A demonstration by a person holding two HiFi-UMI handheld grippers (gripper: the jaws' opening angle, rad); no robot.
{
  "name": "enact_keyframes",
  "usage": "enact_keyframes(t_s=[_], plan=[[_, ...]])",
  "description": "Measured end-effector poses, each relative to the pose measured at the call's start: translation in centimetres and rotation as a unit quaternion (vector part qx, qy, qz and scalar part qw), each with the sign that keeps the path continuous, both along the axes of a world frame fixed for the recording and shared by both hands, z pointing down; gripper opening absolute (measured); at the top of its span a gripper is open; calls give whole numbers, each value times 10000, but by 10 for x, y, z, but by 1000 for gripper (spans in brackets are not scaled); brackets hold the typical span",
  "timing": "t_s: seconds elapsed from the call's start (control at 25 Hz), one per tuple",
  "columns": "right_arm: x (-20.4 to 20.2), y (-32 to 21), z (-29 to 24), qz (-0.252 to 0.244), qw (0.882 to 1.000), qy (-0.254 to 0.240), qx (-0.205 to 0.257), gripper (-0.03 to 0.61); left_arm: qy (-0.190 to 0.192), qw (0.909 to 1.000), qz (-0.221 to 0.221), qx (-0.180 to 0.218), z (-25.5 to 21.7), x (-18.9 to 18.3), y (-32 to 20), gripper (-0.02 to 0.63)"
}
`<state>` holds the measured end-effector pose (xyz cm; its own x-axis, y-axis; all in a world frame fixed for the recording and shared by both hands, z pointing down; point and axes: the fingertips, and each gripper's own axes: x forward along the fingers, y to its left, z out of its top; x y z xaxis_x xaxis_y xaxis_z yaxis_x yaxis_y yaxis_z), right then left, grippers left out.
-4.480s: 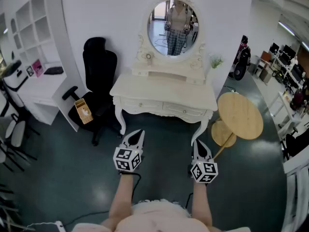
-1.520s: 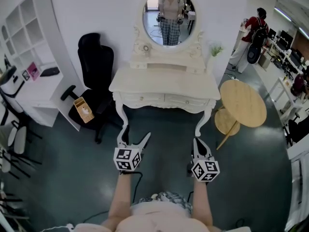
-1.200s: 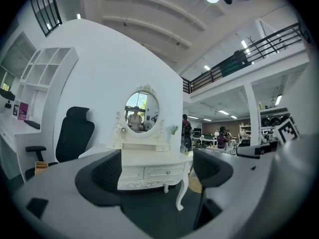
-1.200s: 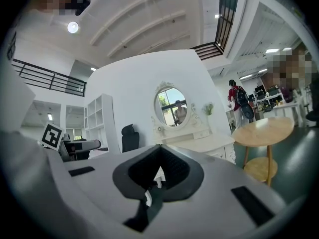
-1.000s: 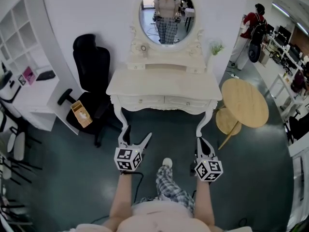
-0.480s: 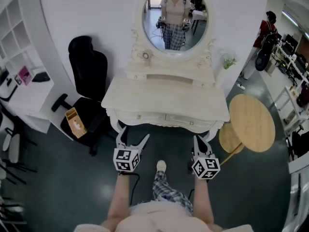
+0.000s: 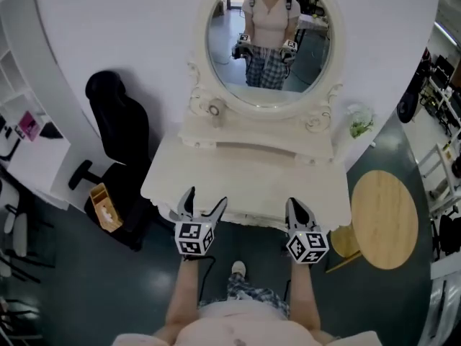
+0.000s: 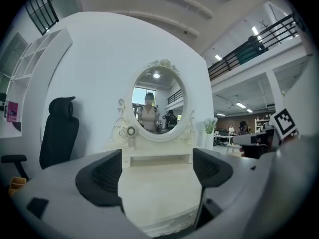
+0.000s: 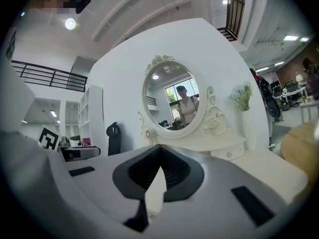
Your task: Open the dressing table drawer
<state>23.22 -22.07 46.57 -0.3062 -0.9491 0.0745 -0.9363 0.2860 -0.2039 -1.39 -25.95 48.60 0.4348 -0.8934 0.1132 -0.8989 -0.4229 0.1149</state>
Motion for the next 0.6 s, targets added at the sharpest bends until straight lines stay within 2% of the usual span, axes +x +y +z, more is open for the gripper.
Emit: enact_keyframes(t_s=[0.16,0.6], plan=[[-8,-52,-6,-154,9999,-2,-9,14,0,9998,-168,-66,-3,-3,-44,425],[-28,-116,-5,-253,9997,-2,-65,14,-63,9996,-199,-181,3,-15,-109,425]])
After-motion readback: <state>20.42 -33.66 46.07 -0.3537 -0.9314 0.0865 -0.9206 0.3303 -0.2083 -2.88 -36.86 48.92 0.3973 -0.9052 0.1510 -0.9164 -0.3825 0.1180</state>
